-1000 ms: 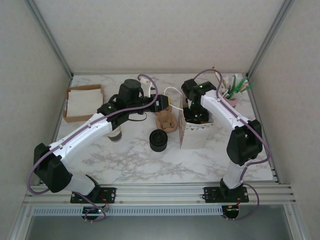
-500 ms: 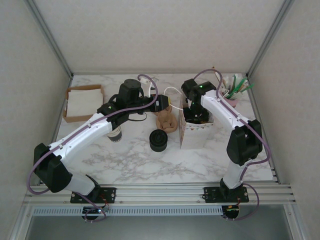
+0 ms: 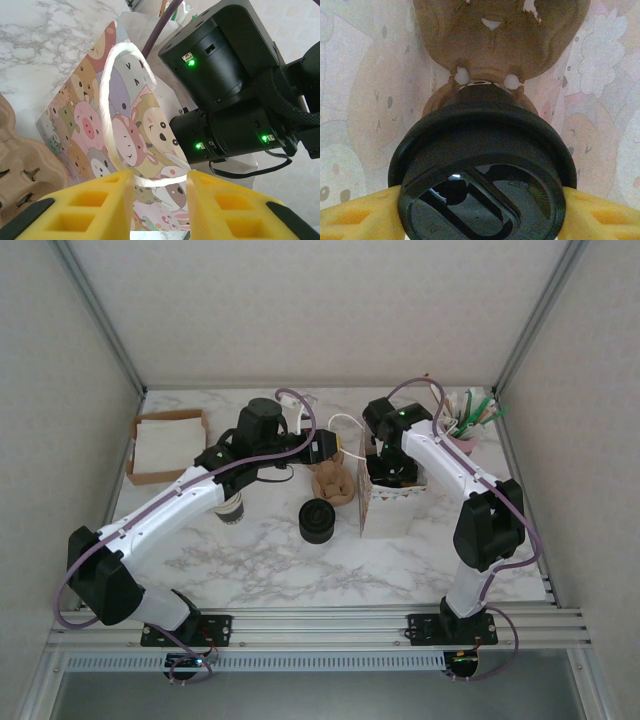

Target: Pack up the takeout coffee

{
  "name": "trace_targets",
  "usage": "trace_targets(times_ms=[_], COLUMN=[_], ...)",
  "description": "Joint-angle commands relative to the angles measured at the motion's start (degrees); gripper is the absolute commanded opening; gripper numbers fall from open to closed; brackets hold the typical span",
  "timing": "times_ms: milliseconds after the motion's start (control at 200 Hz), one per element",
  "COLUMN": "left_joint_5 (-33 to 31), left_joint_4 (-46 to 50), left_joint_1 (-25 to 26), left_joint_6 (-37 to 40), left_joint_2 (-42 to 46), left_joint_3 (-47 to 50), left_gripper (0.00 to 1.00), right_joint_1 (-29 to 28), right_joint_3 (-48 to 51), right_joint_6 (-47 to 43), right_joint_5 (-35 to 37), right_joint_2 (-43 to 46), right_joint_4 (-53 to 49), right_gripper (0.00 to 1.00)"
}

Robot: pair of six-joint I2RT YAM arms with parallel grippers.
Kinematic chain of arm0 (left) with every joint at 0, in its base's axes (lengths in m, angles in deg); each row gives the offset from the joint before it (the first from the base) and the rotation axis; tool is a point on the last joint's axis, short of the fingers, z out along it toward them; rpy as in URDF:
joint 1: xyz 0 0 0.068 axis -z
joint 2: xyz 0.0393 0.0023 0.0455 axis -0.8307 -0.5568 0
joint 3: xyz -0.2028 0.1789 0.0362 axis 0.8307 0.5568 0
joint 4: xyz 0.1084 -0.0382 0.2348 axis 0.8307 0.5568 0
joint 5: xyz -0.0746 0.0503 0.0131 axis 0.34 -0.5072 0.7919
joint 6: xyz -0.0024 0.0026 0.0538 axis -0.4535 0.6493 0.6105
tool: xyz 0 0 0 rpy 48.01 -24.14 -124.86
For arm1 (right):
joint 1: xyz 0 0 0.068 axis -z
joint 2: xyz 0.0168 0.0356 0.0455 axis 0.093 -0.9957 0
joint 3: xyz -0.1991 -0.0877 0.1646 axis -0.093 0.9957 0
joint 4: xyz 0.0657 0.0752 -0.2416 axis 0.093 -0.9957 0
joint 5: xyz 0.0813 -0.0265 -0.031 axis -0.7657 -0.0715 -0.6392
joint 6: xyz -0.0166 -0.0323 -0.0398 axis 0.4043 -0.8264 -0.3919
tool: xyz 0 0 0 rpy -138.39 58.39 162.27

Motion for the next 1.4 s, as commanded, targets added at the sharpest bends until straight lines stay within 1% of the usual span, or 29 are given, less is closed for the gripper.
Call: trace_targets(times_ms=[0, 711, 1397], left_joint_5=[-0.4, -0.4, -0.4], left_joint_4=[0.5, 0.5, 0.3], left_joint_1=[-0.3, -0.3, -0.2], left_joint_6=[-0.2, -0.6, -0.8], left_joint_2=[-0.4, -0.7, -0.7], left_joint_3=[-2.2, -2.3, -2.2], left_gripper=[0.33, 0.33, 0.33], right_joint_1=[0.2, 0.5, 0.6], right_joint_3=[2.1, 5.8, 5.2], right_joint_6=[0.2, -0.2, -0.2], right_joint_5=[-0.7, -1.6, -1.7], right_joint_2=[-0.3, -1.1, -0.5], right_joint_4=[-1.1, 3.7, 2.8], right_gripper=[0.69, 0.69, 0.69])
